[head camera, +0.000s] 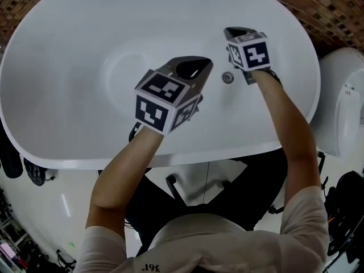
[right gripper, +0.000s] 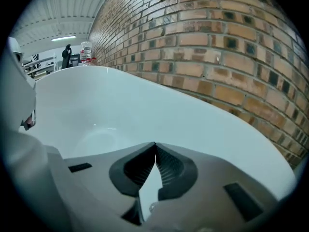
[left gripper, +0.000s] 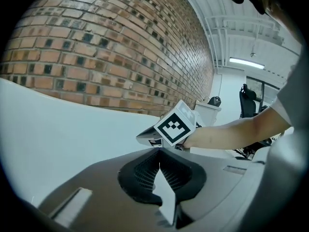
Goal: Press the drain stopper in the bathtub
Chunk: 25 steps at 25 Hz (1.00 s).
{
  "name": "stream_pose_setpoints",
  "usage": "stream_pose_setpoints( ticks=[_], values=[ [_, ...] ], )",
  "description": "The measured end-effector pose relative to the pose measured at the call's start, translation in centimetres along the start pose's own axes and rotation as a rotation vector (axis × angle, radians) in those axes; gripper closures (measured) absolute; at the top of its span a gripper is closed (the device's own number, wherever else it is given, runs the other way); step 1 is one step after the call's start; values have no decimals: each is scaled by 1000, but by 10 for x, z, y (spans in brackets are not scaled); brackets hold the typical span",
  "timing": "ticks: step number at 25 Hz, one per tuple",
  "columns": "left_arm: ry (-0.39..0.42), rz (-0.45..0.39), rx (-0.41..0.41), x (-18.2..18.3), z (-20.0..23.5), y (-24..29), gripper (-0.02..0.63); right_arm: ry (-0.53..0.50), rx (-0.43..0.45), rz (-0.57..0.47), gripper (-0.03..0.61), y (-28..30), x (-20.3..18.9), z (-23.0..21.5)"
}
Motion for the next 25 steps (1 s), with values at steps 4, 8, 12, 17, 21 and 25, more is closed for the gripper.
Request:
stream_pose_setpoints(
  ticks=[4, 8, 12, 17, 21, 25],
  values=[
    [-5, 38, 3, -9, 11, 9, 606, -27, 19, 43, 563, 22, -17, -2],
    [-17, 62, 4, -19, 19, 13, 606, -33, 20, 101, 563, 46, -38, -4],
    [-33, 90, 11, -30, 25, 9, 606, -46, 31, 152, 563, 70, -58, 1],
    [-56, 113, 22, -44, 31, 11, 606, -45, 44, 195, 563, 93, -88, 0],
    [-77, 133, 25, -56, 37, 14, 607, -43, 39, 297, 563, 111, -123, -11],
    [-87, 159, 10, -64, 37, 15, 606, 4, 103, 443, 563, 124, -167, -15]
  ],
)
Point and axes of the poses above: the fingertips, and each gripper's own axes: y forward along the fingers, z to its left, x out of its top, the point moved 10 cm from there along -y, backward along the fingers, and after that the axes turned 9 degrees about -z, right-handed, at the moved point
